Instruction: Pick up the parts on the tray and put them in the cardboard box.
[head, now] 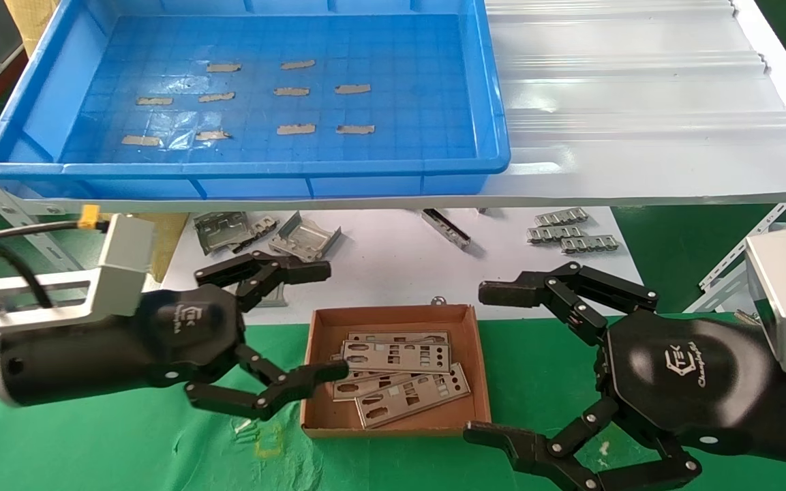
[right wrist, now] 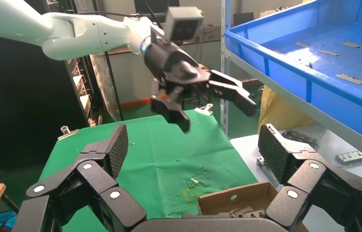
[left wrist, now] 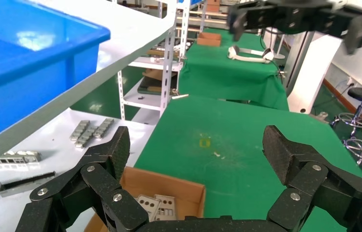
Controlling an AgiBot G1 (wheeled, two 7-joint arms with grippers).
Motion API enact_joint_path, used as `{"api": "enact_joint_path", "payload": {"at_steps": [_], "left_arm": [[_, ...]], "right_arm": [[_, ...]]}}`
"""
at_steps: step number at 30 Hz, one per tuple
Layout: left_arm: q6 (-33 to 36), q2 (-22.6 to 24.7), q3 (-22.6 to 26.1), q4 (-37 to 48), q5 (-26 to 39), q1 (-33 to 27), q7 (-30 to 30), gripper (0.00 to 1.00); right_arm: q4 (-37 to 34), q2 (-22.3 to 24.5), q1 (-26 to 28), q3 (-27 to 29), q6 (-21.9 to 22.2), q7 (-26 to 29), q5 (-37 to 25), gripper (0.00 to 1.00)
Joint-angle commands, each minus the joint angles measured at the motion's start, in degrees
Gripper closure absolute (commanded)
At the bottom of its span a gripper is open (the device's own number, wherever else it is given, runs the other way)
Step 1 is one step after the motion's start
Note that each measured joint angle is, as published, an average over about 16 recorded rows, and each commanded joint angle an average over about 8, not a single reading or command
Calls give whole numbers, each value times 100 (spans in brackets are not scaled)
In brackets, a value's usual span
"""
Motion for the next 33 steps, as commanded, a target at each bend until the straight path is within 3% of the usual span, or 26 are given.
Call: {"api": "enact_joint_path", "payload": {"at_steps": [1,19,33], "left_arm": [[4,-129,-121,-221,-55,108,-103,0],[44,-1206,-1131,-2082,-514,1016,-955,0],[48,-1251,-1175,-2155,-545,1059,-981,0]], "right_arm": [[0,0,0,0,0,0,0,0],[-1,0,0,0,1,0,1,0],[-2,1,-1,1,2,0,2,0]]}}
